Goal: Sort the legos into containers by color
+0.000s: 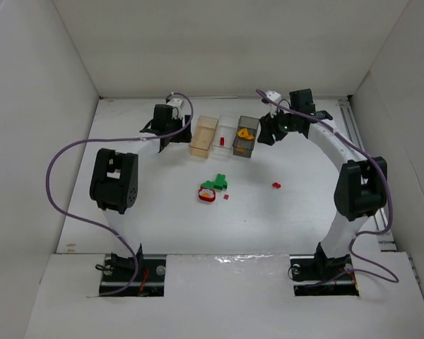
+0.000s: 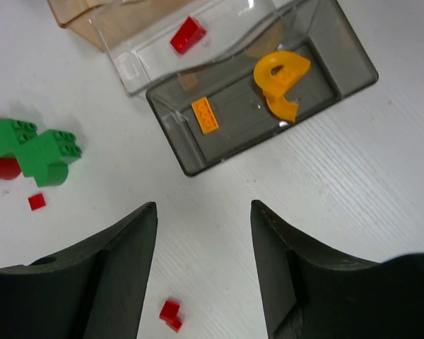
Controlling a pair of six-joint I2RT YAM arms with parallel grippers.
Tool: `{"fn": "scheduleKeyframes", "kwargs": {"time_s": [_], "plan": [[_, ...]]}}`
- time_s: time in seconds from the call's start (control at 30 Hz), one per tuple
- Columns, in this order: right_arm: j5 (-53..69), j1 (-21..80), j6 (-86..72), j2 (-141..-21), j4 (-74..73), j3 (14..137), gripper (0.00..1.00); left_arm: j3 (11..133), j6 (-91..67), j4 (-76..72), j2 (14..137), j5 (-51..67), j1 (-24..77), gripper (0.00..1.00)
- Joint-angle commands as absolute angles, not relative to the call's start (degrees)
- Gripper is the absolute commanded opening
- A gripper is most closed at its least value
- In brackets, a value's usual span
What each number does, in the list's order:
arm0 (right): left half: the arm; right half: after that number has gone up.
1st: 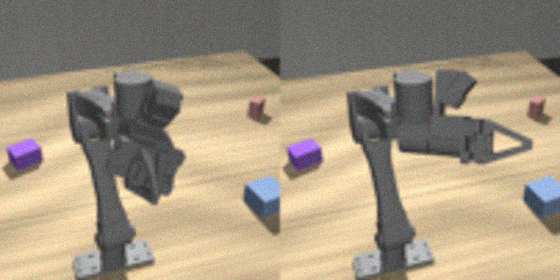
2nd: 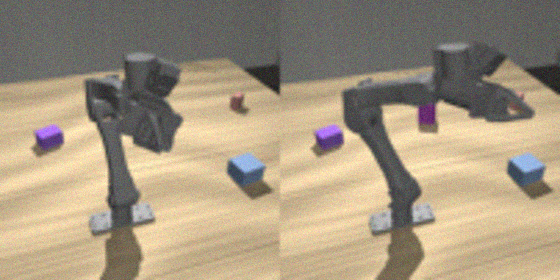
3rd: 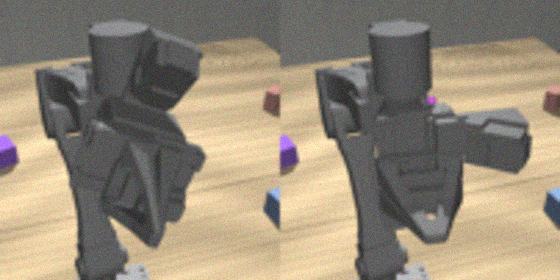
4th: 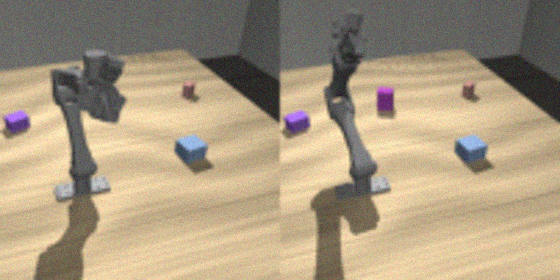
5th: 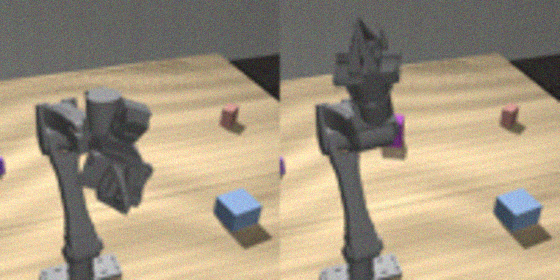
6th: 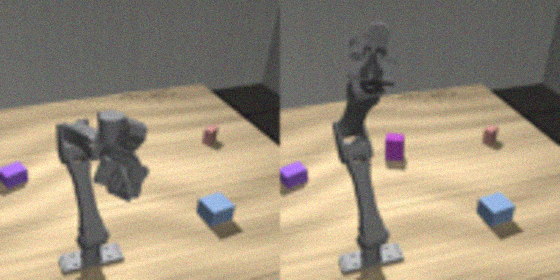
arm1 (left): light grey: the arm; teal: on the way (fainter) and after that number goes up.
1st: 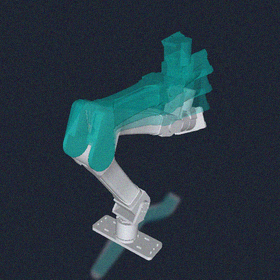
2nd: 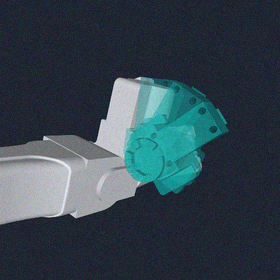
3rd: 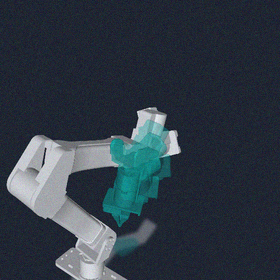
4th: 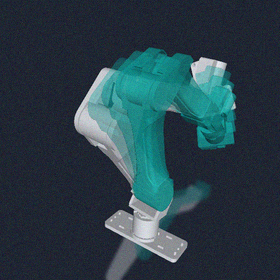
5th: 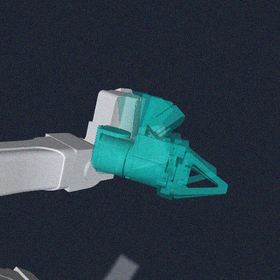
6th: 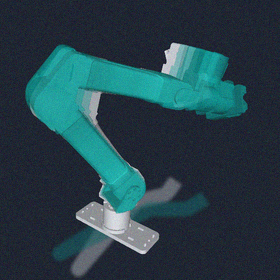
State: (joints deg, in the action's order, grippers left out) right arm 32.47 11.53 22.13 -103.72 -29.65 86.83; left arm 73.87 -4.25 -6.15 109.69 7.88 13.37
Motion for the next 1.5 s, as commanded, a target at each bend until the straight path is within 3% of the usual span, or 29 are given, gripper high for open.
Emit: {"fn": "scheduleKeyframes", "kwargs": {"time_s": [0.0,0.43,0.6,0.87,1.17,1.47], "plan": [[31.99,9.33,25.04,-99.41,-31.54,85.87,0.61,76.46,-2.47,-3.44,111.18,11.07,15.72,0.67],[35.15,4.48,42.95,-103.44,-50.17,86.4,0.59,74.2,-2.99,-5.44,110.14,14.5,16.71,0.65],[36.47,3.87,49.74,-104.15,-54.49,84.47,0.59,69.35,-4.75,-18.34,99.42,23.69,13.97,0.68],[36.47,3.34,54.92,-103.62,-56.42,79.81,0.6,73.12,-6.59,-22.32,93.7,38.14,13.97,0.73],[29.89,5.19,61.08,-103.1,-60.29,76.99,0.58,69.35,-5.1,-18.99,85.97,29.02,11.52,0.74],[27.78,10.89,54.76,-101.34,-56.96,72.69,0.58,64.34,-1.93,-16.52,81.83,25.14,7.91,0.74]]}}
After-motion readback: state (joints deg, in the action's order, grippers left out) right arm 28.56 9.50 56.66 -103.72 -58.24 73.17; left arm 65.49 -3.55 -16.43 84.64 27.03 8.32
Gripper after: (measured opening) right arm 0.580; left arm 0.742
